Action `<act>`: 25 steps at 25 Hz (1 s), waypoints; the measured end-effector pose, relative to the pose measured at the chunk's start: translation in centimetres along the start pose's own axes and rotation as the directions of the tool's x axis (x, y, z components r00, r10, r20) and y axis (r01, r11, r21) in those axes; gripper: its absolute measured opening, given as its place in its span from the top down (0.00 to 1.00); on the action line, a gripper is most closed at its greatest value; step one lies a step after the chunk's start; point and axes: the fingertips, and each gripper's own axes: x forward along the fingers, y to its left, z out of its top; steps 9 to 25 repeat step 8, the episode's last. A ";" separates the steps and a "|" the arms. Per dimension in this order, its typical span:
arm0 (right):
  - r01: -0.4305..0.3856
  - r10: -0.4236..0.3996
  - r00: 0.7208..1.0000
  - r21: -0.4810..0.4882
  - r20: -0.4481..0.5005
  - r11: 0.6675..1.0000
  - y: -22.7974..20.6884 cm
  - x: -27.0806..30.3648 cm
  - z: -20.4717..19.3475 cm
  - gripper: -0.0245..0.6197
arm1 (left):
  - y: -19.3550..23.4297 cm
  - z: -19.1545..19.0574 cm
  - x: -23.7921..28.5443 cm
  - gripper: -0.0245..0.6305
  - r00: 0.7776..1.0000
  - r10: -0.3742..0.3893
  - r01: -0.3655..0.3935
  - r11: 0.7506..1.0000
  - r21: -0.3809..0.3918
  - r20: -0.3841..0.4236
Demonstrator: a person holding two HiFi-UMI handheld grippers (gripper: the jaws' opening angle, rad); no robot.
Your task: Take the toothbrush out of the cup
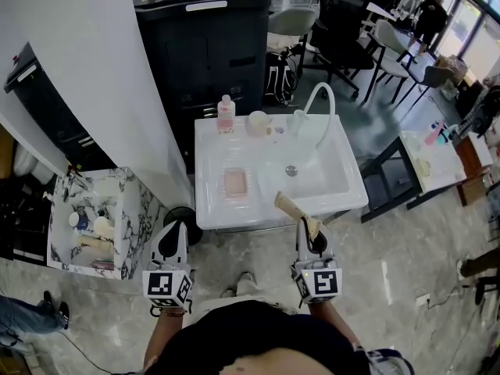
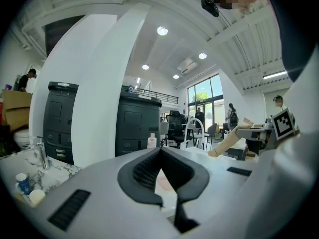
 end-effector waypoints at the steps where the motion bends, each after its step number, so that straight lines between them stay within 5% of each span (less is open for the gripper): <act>1: -0.004 0.004 1.000 -0.002 -0.001 1.000 0.0 0.1 0.0 0.91 | 0.0 0.0 0.0 0.96 1.000 0.002 -0.002 1.000 -0.001 0.000; 25: -0.008 0.008 1.000 -0.002 -0.016 1.000 -0.2 0.0 -0.7 0.90 | 0.0 0.1 0.2 0.96 1.000 0.003 -0.003 1.000 -0.001 -0.008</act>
